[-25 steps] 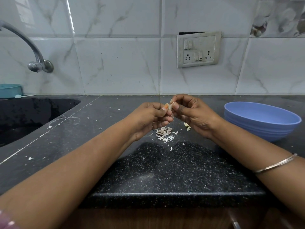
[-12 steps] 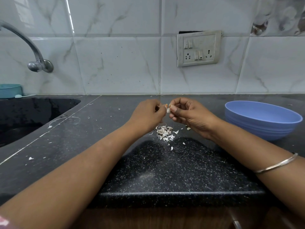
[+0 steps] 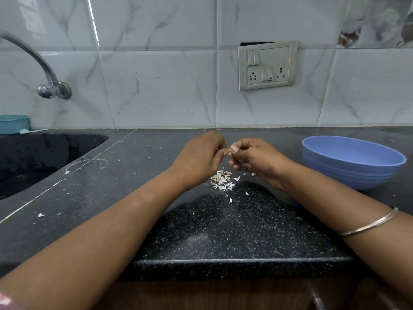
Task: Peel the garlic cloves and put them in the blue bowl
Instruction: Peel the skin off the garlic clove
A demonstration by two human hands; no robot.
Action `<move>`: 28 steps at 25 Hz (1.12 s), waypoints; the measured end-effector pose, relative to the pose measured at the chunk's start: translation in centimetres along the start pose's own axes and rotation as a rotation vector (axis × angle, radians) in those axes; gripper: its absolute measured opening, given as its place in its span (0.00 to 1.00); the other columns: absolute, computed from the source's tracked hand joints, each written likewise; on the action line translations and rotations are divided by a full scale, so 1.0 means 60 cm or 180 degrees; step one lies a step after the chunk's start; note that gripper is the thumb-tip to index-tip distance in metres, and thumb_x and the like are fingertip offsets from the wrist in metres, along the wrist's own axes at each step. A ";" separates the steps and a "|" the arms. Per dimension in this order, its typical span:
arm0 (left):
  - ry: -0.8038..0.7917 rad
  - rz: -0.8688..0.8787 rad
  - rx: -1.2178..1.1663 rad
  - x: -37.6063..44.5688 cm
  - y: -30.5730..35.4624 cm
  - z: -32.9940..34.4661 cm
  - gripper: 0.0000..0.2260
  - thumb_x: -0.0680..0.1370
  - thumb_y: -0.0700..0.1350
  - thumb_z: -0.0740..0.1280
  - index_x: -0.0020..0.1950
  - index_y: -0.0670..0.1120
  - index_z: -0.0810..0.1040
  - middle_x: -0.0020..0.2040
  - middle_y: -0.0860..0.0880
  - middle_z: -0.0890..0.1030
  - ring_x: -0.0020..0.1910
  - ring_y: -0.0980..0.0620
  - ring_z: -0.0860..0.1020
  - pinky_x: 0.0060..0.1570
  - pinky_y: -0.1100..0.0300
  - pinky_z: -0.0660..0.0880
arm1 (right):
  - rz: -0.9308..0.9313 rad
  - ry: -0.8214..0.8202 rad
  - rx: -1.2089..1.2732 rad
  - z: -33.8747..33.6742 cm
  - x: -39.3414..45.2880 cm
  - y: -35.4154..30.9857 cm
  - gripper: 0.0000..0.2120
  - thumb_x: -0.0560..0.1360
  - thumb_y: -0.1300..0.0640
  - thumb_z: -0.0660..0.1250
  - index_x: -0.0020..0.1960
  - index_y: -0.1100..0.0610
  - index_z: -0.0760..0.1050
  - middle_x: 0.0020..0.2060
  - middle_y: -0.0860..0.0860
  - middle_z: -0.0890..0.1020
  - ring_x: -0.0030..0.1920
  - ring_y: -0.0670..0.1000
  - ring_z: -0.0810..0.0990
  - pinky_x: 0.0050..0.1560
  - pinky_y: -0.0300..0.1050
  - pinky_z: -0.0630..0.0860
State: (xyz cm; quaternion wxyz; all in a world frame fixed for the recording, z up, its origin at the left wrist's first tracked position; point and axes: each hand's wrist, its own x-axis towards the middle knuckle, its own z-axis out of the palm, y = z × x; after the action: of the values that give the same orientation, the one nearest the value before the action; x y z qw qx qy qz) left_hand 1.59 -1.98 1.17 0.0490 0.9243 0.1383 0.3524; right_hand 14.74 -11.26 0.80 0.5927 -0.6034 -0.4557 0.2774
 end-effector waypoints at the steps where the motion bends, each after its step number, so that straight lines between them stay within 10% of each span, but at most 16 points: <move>1: -0.0027 0.0040 0.0078 0.000 -0.001 -0.001 0.06 0.79 0.47 0.63 0.47 0.46 0.76 0.43 0.49 0.78 0.44 0.49 0.76 0.40 0.60 0.65 | -0.0002 0.0021 -0.0017 0.000 -0.001 0.001 0.05 0.79 0.63 0.62 0.43 0.60 0.73 0.36 0.52 0.77 0.36 0.46 0.78 0.36 0.34 0.77; 28: 0.0005 -0.1183 -0.2155 -0.001 0.000 -0.015 0.03 0.76 0.42 0.70 0.47 0.46 0.83 0.39 0.49 0.85 0.42 0.54 0.84 0.45 0.59 0.81 | -0.0641 0.0034 -0.0215 -0.013 -0.011 -0.012 0.07 0.70 0.68 0.72 0.46 0.61 0.78 0.39 0.55 0.82 0.37 0.42 0.80 0.41 0.33 0.76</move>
State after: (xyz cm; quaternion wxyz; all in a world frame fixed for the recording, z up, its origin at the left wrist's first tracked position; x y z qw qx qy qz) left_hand 0.93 -2.01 1.79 0.4143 0.8147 0.1794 0.3639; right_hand 14.98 -12.26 1.51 0.5994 -0.5756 -0.5199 0.1977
